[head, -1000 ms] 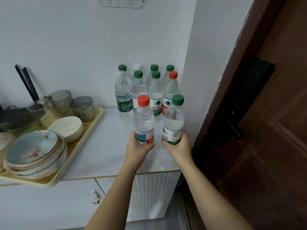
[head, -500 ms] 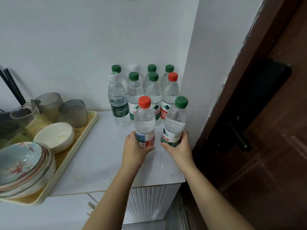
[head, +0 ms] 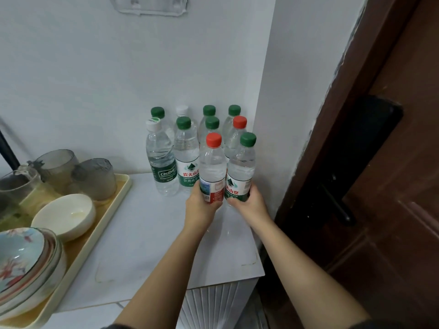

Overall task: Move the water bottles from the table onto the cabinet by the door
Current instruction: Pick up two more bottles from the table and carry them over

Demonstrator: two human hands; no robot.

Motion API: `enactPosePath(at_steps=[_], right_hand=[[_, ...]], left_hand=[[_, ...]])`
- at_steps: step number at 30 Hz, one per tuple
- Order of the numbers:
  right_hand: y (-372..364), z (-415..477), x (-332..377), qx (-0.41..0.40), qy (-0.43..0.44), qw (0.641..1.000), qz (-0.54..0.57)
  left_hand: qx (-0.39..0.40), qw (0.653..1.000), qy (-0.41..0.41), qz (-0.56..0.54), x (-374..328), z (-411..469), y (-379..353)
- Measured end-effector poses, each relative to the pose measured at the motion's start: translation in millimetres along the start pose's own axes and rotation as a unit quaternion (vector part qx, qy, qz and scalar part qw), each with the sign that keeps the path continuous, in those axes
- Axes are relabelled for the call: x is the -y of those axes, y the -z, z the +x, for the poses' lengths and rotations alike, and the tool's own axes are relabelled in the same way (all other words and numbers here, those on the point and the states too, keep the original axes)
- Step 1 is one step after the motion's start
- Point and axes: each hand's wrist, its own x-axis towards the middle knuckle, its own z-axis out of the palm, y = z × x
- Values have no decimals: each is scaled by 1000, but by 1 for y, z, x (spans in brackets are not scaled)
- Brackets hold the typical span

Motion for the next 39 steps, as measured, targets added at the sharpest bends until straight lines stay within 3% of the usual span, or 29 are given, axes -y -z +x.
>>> enactPosePath(at_steps=[19, 25, 31, 34, 39], right_hand=[[9, 16, -3, 69, 7, 998, -11], [19, -1, 2, 72, -11, 996, -50], [35, -37, -3, 144, -29, 926, -347], [38, -56, 4, 170, -13, 893, -415], [29, -82, 17, 238, 58, 850, -467]], left_hand=[[34, 999, 28, 19, -4, 7, 1], [20, 995, 52, 85, -1, -10, 8], [36, 943, 24, 329, 18, -47, 21], [33, 914, 27, 403, 21, -70, 24], [9, 894, 47, 446, 25, -111, 33]])
